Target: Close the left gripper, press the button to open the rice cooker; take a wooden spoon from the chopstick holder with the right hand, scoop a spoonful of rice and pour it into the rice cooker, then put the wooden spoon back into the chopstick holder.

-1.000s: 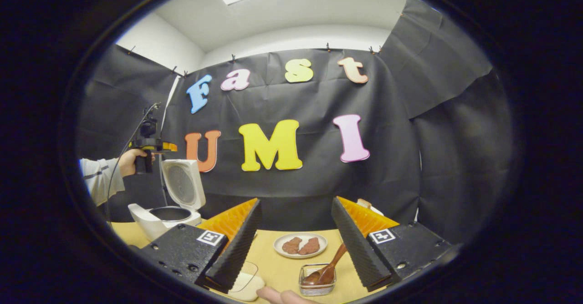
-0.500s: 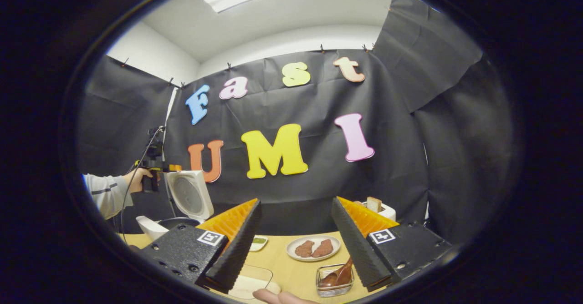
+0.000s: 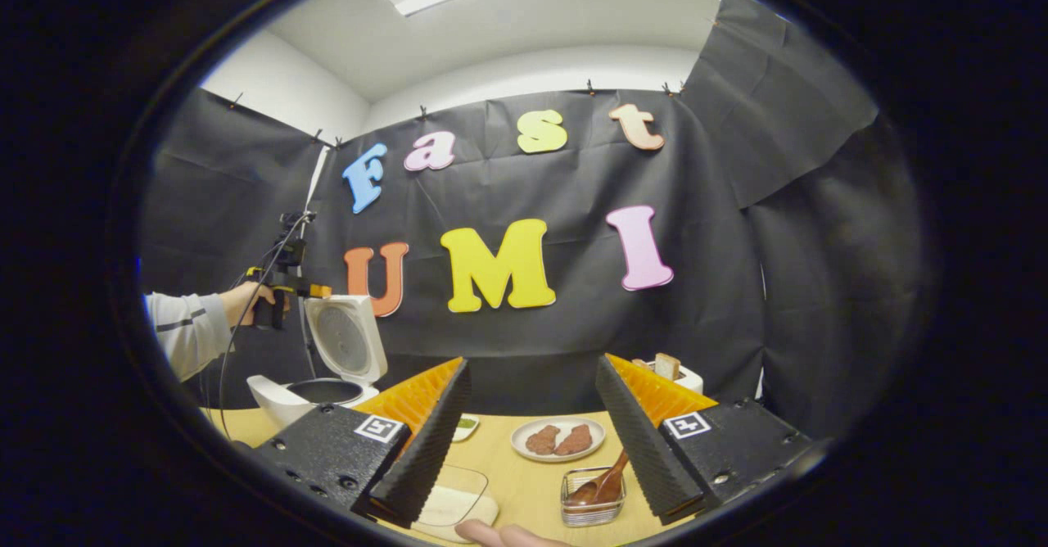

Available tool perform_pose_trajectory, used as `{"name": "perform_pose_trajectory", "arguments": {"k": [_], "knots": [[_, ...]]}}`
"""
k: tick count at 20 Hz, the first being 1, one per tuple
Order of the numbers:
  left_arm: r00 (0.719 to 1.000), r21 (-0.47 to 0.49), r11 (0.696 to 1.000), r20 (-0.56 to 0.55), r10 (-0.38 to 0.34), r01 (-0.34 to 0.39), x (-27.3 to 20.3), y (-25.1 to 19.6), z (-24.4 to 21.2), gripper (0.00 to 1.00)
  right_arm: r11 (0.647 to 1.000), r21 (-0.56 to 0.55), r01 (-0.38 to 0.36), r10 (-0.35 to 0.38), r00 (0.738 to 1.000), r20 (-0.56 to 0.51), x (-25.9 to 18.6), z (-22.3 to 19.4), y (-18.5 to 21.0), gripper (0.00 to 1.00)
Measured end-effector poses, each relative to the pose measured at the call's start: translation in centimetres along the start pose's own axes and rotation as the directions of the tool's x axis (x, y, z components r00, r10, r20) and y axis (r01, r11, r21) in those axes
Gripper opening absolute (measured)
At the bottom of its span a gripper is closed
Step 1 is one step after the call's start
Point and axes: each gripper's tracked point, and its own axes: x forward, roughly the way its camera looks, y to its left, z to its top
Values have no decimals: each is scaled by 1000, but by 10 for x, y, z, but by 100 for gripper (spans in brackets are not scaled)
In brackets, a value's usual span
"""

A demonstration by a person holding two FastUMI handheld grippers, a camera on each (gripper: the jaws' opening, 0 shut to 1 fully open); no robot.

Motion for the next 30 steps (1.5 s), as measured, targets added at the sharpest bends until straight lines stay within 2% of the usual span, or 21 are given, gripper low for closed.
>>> {"name": "perform_pose_trajectory", "arguments": {"k": [1,2,3,5,8,10,11,12,13,15,16,17,19,20,21,22,25,26,27,28,30], "knots": [[1000,-23,1000,9,-4,4,-1,0,2,92,1000,-10,-1,1,1000,5,-2,2,0,100],[999,-49,999,29,-12,14,-4,-2,9,91,1000,-18,3,-3,1000,12,-3,4,-2,93],[998,-79,996,63,-32,37,-3,-5,14,90,1000,-20,8,-7,1000,18,-3,5,-4,100],[992,-124,990,116,-57,71,4,-15,26,92,1000,-21,12,-12,1000,15,0,2,-4,100],[990,-163,980,104,-100,116,17,-29,14,92,1000,-16,8,-8,1000,-5,9,-6,-3,100],[989,-133,985,109,-95,109,25,-28,11,94,1000,-3,4,-4,1000,-19,14,-12,-3,100],[989,-112,987,108,-101,113,27,-30,10,100,1000,0,11,-11,1000,-23,18,-16,-5,100],[990,-68,991,96,-105,111,27,-34,6,96,1000,2,14,-14,1000,-27,20,-18,-6,93],[991,0,995,88,-98,99,27,-34,-1,96,1000,5,15,-15,999,-35,22,-23,-6,100],[987,-28,989,67,-143,145,22,-47,5,97,1000,18,12,-11,999,-49,24,-28,-5,100],[988,-22,989,54,-147,148,19,-51,4,100,1000,23,9,-8,999,-54,24,-29,-4,100],[988,-15,989,40,-150,150,17,-48,1,97,1000,25,7,-6,998,-57,24,-30,-3,100],[987,-8,987,15,-161,161,8,-46,-2,98,1000,26,-1,2,999,-49,20,-25,1,100],[986,-5,986,-4,-164,164,1,-45,-4,98,1000,23,-6,7,999,-41,16,-21,3,93],[986,-1,987,-24,-163,163,-4,-43,-6,98,1000,18,-7,7,999,-32,11,-17,3,93],[986,-3,987,-43,-163,163,-11,-42,-8,98,1000,12,-7,8,1000,-22,7,-13,3,100],[983,-4,987,-87,-159,159,-30,-38,-13,98,1000,-4,-9,9,1000,-10,-5,-5,6,100],[983,-15,988,-105,-153,153,-38,-37,-16,100,1000,-6,-15,15,1000,-11,-9,-4,7,93],[981,-14,989,-127,-150,150,-45,-38,-21,100,1000,-6,-20,20,1000,-13,-13,-3,9,93],[978,-4,989,-148,-147,148,-52,-38,-26,97,1000,-8,-21,21,1000,-13,-17,-2,10,100],[968,0,988,-198,-154,157,-65,-40,-36,96,1000,-8,-14,14,1000,-22,-27,-2,8,100]]}}
